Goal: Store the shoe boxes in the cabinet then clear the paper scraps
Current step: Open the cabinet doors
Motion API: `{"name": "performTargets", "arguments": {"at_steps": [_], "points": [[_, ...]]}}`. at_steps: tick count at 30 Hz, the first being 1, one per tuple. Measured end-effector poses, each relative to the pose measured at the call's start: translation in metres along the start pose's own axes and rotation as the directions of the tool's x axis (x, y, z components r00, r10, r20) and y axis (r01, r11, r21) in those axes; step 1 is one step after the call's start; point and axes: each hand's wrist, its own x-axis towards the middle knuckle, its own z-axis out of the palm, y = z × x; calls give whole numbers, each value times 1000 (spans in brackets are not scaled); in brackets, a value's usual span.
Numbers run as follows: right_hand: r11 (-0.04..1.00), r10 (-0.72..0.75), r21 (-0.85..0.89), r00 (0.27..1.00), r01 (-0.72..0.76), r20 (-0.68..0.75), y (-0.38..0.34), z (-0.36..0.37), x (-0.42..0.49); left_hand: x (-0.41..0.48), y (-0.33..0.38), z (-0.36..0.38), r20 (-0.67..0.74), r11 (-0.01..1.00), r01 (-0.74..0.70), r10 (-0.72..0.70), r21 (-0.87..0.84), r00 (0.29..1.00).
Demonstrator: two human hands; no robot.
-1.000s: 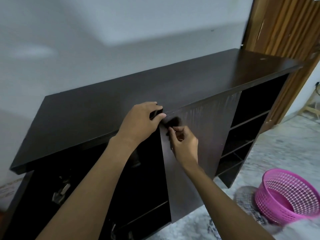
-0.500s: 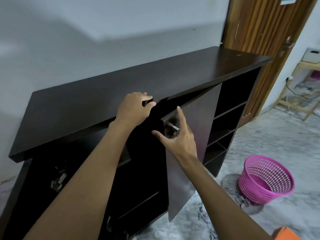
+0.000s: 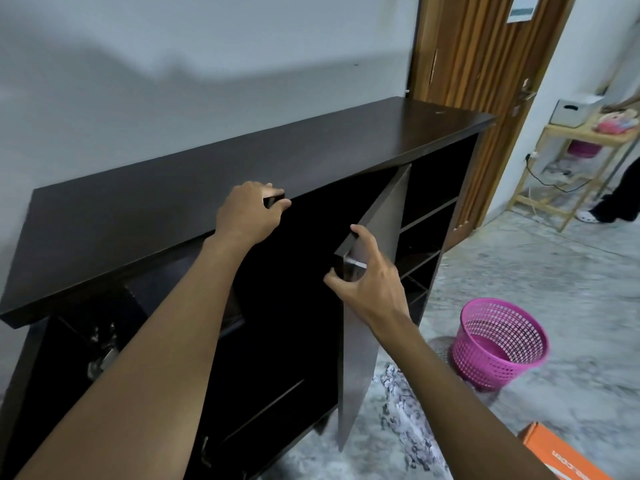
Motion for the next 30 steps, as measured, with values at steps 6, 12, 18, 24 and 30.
{"name": "performTargets", "arguments": {"at_steps": [6,12,18,24,30], "points": [[977,-59,-210,995,40,-86,23,-48,-23,1,6,0,10,999,34,-34,11,999],[905,-292,-399,897,148,-330,43,-92,-34,-5,28,17,8,998,31,-32,54,999],[793,-305,-609,851,-22,-429,70,-124,-32,1,49,31,124,968,-49,19,245,992],[661,-111,-712,907,-237,-406,100,-162,-17,0,43,40,74,960,-113,97,255,993],[706,-41,-668,928,-235,-369,122,-196,9,2,38,43,50,956,-131,122,262,991]]}}
